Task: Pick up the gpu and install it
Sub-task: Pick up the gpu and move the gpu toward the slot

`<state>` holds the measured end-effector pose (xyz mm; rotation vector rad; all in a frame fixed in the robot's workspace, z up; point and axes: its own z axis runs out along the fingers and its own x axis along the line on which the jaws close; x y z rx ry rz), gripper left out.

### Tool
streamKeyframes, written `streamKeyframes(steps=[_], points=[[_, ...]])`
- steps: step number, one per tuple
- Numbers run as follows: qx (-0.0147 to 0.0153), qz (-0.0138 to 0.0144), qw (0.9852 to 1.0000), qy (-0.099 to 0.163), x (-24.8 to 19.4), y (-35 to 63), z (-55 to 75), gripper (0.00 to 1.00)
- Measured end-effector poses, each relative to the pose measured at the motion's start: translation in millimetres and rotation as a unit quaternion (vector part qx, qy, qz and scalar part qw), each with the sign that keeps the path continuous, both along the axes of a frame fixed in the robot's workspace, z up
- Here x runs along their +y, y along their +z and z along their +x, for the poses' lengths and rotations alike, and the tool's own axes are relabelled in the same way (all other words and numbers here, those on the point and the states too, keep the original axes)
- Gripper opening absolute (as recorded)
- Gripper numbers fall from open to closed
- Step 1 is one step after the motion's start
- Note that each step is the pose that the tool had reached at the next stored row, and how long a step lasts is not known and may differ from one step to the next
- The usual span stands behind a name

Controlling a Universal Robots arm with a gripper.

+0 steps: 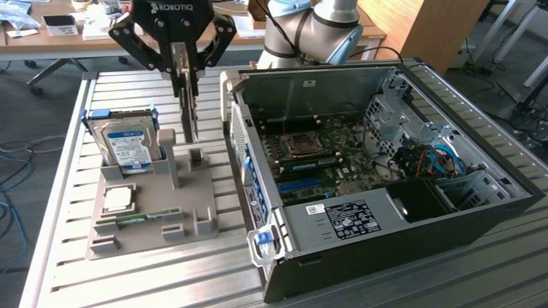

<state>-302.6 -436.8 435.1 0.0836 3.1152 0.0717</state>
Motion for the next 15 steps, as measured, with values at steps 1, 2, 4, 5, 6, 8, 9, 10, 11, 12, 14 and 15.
streamKeyframes(steps=[1,2,4,5,6,8,9,10,11,12,14,15], points=[[0.0000,0.0000,1.0000,0.000,0.0,2.5,0.0,0.27],[0.0000,0.0000,1.0000,0.000,0.0,4.6,0.0,0.27],[0.0000,0.0000,1.0000,0.000,0.0,7.2,0.0,0.27],[0.0000,0.0000,1.0000,0.000,0.0,7.5,0.0,0.27],[0.0000,0.0000,1.0000,0.000,0.0,7.5,0.0,0.27],[0.0000,0.0000,1.0000,0.000,0.0,7.5,0.0,0.27],[0.0000,0.0000,1.0000,0.000,0.0,7.6,0.0,0.27],[0.0000,-0.0001,1.0000,0.000,0.0,7.6,0.0,0.27],[0.0000,0.0000,1.0000,0.000,0.0,7.6,0.0,0.27],[0.0000,0.0000,1.0000,0.000,0.0,7.6,0.0,0.27],[0.0001,-0.0001,1.0000,0.000,0.0,8.6,0.0,0.27],[0.0001,-0.0001,1.0000,0.000,0.0,9.6,0.0,0.27]])
